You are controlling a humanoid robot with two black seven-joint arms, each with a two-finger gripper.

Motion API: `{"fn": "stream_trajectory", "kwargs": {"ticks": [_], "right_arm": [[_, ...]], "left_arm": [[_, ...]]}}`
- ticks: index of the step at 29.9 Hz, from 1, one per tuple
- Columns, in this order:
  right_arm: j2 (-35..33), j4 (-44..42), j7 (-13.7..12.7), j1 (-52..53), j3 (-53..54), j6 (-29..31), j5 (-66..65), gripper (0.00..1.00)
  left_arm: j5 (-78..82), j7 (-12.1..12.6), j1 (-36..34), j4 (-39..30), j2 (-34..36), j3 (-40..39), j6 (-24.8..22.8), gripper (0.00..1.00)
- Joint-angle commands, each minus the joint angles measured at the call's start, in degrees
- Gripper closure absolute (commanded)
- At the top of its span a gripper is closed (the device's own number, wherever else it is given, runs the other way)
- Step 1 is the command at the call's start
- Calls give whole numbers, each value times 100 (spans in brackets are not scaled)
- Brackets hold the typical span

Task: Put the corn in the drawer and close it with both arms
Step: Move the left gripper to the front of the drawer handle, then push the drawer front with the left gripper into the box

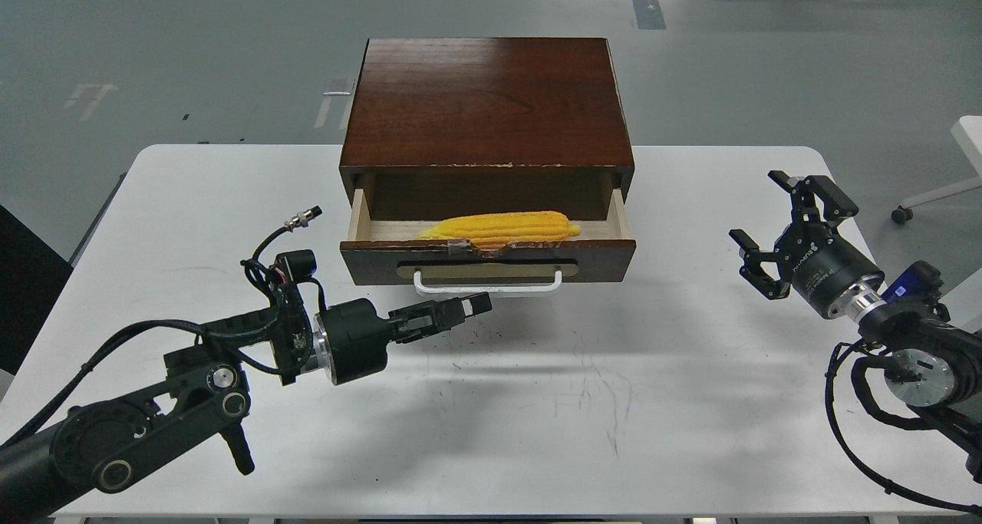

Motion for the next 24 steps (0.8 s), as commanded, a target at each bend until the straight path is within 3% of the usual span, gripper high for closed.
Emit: {"fn": "stream_trajectory", "kwargs": {"ticks": [1, 16, 24], "right_arm": [[0, -16, 0, -1, 6, 0, 0, 1], [0, -16, 0, -10, 6, 0, 0, 1], [0, -16, 0, -45, 15, -18, 0, 1]], "left_arm": [[-17, 2, 4, 95, -8, -8, 9, 100], [-316, 11, -277, 517, -79, -184, 27, 100], [-307, 11, -496, 955, -526, -184, 62, 100]]}}
